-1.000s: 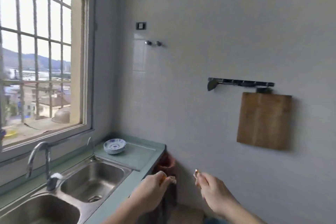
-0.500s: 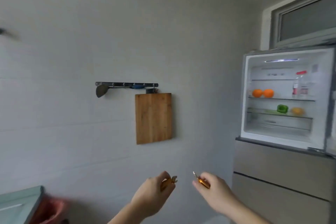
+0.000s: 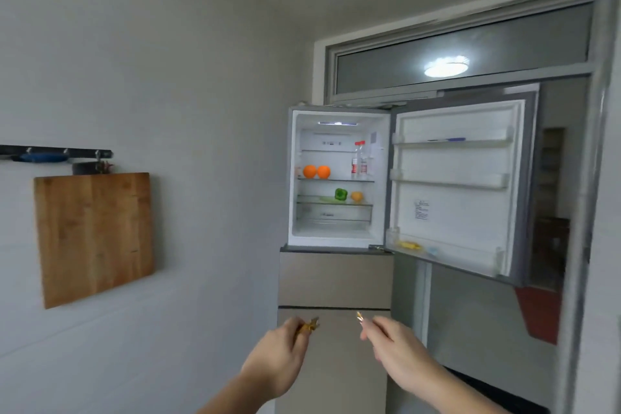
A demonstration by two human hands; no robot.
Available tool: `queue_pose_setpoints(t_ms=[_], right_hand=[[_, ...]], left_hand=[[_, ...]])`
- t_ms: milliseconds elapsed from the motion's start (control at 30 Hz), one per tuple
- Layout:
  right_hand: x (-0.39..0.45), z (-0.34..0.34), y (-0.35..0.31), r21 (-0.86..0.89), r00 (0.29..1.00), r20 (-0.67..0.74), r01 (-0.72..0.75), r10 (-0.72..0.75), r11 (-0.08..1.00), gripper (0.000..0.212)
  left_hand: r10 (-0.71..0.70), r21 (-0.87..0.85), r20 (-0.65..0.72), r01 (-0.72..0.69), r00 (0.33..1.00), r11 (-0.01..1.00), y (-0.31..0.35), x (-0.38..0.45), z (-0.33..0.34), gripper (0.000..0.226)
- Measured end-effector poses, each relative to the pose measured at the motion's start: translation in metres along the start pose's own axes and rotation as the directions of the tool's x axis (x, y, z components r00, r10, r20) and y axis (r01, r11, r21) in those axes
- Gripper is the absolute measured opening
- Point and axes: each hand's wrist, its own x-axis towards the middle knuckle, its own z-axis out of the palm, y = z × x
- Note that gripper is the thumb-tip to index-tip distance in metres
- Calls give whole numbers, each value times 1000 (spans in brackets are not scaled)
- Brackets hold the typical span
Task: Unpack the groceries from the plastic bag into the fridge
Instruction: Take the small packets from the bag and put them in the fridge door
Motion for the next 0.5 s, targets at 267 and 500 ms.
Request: queue_pose_setpoints(t_ms=[267,500], right_hand=[[-12,-57,72,33,992,-81,-96,98,995,32],[0,-74,93,5,989,-124,-75,75,997,24]], left_hand=[[96,74,127,-106,987,992,58,23,62,13],[166,74,186,-182,968,980,70,57,75,12]])
